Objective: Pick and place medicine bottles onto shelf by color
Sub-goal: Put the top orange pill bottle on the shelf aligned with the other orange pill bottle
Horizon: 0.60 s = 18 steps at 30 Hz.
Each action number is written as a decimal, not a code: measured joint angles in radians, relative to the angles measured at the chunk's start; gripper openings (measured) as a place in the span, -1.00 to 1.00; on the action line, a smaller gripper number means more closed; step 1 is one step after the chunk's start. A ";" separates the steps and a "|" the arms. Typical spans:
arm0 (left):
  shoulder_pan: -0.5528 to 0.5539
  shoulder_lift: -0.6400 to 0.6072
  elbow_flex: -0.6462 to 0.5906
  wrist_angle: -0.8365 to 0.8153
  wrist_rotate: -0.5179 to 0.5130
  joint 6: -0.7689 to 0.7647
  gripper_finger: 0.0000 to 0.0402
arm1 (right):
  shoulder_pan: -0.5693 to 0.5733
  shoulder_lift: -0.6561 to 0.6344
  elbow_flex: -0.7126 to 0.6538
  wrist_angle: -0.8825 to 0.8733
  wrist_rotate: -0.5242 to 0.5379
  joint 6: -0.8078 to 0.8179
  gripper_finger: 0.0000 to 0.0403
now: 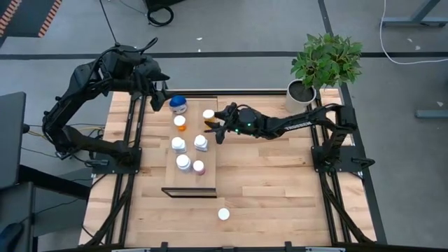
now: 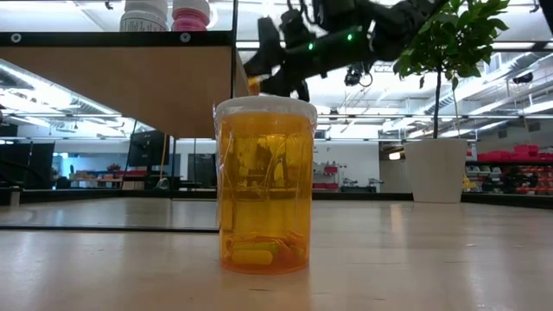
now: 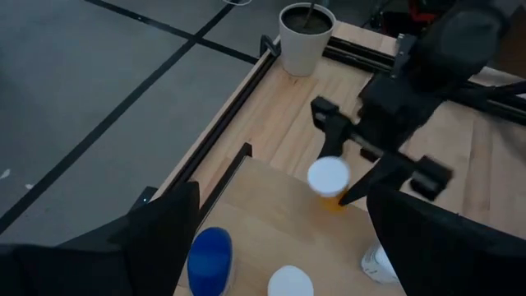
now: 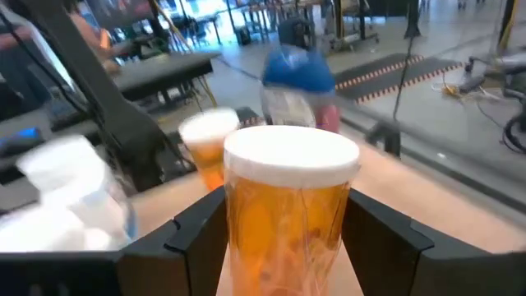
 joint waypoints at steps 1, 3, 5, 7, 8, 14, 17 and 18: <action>0.000 0.000 0.000 0.000 0.000 0.000 0.77 | -0.001 0.014 -0.002 -0.002 0.001 0.002 0.10; 0.000 0.000 0.000 0.000 0.000 -0.002 0.77 | -0.001 0.038 -0.002 0.037 0.001 0.000 0.11; 0.000 0.000 0.000 0.000 0.000 -0.007 0.77 | -0.001 0.052 -0.002 0.078 0.001 -0.007 0.11; 0.000 0.000 0.000 0.000 0.000 -0.007 0.77 | -0.001 0.065 0.000 0.103 0.010 -0.019 0.11; 0.000 0.000 0.000 -0.001 0.000 -0.007 0.77 | -0.001 0.069 0.000 0.101 0.019 -0.026 0.11; 0.000 0.000 0.000 -0.002 0.000 -0.007 0.77 | -0.003 0.072 0.000 0.111 0.049 -0.086 0.11; 0.000 0.005 0.000 -0.002 0.000 -0.006 0.77 | -0.003 0.072 0.000 0.109 0.050 -0.094 0.11; 0.000 0.007 0.000 -0.002 0.000 -0.007 0.77 | -0.003 0.072 0.000 0.109 0.050 -0.097 0.11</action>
